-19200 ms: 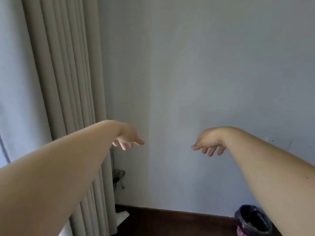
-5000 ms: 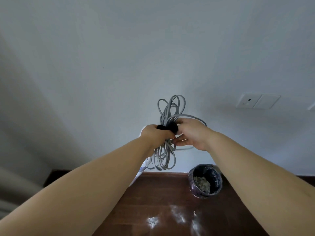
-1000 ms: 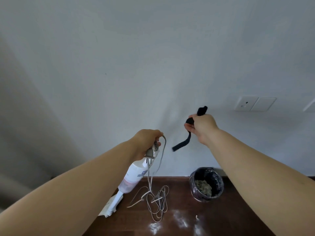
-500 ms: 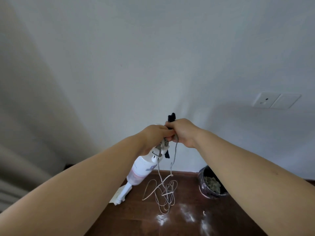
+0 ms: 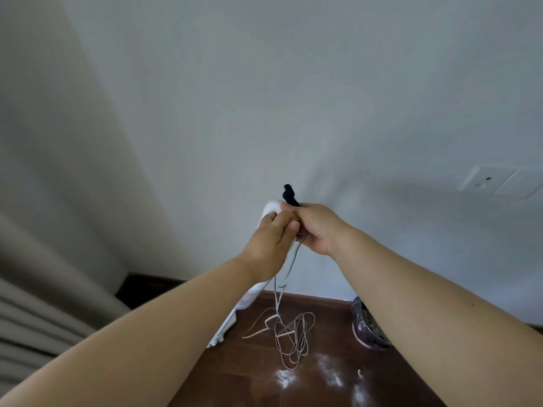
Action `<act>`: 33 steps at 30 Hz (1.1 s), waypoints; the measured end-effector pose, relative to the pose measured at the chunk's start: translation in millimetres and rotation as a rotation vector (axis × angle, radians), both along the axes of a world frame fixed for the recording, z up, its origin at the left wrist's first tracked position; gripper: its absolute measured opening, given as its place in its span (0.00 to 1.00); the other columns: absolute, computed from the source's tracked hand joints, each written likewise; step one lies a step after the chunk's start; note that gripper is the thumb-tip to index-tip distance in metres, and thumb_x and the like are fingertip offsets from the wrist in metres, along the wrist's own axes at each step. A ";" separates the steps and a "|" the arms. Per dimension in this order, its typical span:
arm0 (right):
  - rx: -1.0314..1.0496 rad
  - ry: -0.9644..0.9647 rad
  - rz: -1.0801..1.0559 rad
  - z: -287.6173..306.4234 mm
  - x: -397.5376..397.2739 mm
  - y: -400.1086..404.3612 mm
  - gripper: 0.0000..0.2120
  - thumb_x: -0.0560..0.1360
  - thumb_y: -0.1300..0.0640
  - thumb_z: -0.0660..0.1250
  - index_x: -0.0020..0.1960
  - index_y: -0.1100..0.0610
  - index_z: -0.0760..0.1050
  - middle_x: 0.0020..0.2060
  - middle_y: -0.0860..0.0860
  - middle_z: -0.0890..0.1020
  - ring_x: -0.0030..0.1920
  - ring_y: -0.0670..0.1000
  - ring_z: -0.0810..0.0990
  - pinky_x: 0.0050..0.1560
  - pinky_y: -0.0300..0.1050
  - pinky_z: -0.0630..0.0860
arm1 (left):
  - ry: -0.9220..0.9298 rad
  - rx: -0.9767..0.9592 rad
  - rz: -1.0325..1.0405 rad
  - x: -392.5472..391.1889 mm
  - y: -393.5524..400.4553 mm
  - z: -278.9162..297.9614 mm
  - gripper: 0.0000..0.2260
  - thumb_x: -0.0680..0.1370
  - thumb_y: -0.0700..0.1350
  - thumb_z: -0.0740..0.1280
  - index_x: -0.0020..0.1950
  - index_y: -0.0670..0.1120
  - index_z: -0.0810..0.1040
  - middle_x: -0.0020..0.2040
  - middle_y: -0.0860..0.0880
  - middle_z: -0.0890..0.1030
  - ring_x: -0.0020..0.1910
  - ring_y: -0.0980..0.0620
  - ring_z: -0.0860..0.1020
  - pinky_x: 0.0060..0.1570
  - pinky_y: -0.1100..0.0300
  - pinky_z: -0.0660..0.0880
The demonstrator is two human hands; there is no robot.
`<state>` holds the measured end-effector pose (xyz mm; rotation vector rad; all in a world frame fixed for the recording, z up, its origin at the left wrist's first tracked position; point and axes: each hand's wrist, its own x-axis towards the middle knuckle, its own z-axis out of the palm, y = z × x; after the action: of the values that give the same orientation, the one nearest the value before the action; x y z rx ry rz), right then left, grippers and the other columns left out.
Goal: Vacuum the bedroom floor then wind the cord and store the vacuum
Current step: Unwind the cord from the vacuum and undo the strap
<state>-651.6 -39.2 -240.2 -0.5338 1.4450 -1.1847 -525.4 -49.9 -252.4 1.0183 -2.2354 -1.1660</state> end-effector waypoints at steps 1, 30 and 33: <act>-0.013 0.020 0.001 -0.2 1.7 -1.8 0.05 0.78 0.58 0.67 0.49 0.60 0.79 0.38 0.52 0.80 0.37 0.50 0.78 0.39 0.41 0.76 | 0.024 0.016 0.040 2.9 0.8 -3.0 0.09 0.84 0.46 0.55 0.56 0.43 0.72 0.55 0.47 0.70 0.47 0.55 0.71 0.41 0.74 0.64; -0.119 0.037 -0.100 -2.4 5.2 -7.0 0.06 0.74 0.61 0.64 0.45 0.59 0.81 0.38 0.53 0.81 0.38 0.52 0.77 0.46 0.46 0.73 | 0.010 0.556 0.186 32.7 -53.7 -10.2 0.07 0.80 0.47 0.62 0.43 0.47 0.74 0.33 0.46 0.70 0.27 0.52 0.62 0.28 0.60 0.59; -0.131 0.075 -0.081 -3.8 8.2 -8.7 0.08 0.73 0.60 0.67 0.49 0.61 0.81 0.43 0.56 0.80 0.40 0.53 0.76 0.46 0.46 0.71 | 0.009 0.573 0.164 34.1 -57.7 -1.2 0.06 0.80 0.45 0.60 0.46 0.46 0.75 0.37 0.45 0.78 0.25 0.53 0.62 0.27 0.62 0.60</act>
<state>-643.4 -47.8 -244.0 -0.6198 1.4713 -1.3427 -491.4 -107.7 -253.6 1.3681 -1.7956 -1.7749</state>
